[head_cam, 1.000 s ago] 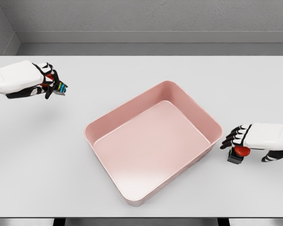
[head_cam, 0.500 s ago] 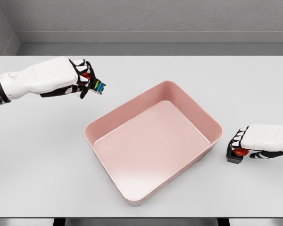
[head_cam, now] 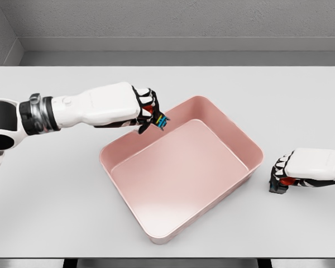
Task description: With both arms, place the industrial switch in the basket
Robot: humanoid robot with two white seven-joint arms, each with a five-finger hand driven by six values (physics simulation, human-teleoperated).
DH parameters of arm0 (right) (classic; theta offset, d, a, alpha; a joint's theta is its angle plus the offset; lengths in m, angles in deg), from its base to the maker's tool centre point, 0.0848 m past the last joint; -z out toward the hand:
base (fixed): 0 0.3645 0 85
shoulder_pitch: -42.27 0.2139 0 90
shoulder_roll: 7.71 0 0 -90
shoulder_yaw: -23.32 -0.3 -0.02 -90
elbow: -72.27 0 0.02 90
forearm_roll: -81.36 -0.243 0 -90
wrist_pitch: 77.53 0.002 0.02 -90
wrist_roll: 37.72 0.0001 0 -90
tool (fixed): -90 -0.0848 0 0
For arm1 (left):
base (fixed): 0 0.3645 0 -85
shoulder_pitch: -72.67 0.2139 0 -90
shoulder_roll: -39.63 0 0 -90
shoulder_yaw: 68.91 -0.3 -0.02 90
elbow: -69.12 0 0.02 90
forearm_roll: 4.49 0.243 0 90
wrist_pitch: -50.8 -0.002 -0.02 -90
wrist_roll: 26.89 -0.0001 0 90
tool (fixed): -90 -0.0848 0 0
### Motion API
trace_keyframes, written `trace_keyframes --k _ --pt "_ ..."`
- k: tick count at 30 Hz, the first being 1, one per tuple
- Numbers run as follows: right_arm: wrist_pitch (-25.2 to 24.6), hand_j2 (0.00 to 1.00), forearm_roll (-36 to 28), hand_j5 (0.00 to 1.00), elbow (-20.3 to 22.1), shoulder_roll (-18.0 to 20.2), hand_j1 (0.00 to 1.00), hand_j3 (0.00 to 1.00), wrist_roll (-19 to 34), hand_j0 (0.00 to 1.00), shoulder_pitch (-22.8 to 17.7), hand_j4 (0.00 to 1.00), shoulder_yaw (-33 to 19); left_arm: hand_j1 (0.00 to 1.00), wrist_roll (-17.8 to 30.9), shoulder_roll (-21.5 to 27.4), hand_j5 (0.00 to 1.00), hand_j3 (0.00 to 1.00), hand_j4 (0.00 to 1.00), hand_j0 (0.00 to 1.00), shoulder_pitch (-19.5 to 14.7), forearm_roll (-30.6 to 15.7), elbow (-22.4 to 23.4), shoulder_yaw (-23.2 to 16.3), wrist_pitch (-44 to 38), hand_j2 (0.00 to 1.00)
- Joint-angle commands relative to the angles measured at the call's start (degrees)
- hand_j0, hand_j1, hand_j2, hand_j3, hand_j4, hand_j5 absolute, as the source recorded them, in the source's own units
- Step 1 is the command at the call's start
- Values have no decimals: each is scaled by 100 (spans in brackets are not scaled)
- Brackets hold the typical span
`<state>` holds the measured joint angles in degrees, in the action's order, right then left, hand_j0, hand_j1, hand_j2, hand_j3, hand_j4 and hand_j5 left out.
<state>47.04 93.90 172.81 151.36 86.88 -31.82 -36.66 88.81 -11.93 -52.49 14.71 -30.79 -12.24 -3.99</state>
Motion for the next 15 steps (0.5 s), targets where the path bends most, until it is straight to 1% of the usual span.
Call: trace_keyframes --k 1,2,3,6,9,12,15 --pt "42 52 20 52 1 36 52 52 39 52 0 52 4 17 -12 -100 17 17 17 17 0 -48 -37 -87 -22 17" --pt "42 50 -15 50 1 54 50 50 39 50 9 50 -40 17 -12 -109 17 17 17 17 0 -48 -37 -95 -22 17" --pt "42 50 -24 50 1 97 50 50 39 50 18 50 -58 17 -12 -162 17 17 17 17 0 -48 -37 -139 -22 17" --pt "42 50 -112 50 1 133 50 50 39 50 62 50 -84 17 -12 -259 17 17 17 17 -35 155 -37 -341 -22 17" --pt "42 50 -235 50 1 159 50 50 39 50 79 50 -322 18 -12 -355 18 18 18 18 -35 365 -37 -508 -22 18" --pt "42 50 -261 50 1 159 50 50 39 50 88 50 -392 19 -12 -355 19 19 19 19 -35 410 -37 -667 -22 19" --pt "42 51 -367 51 1 168 51 51 39 51 88 51 -620 20 -3 -364 20 20 20 20 -35 559 -81 -728 -22 20"
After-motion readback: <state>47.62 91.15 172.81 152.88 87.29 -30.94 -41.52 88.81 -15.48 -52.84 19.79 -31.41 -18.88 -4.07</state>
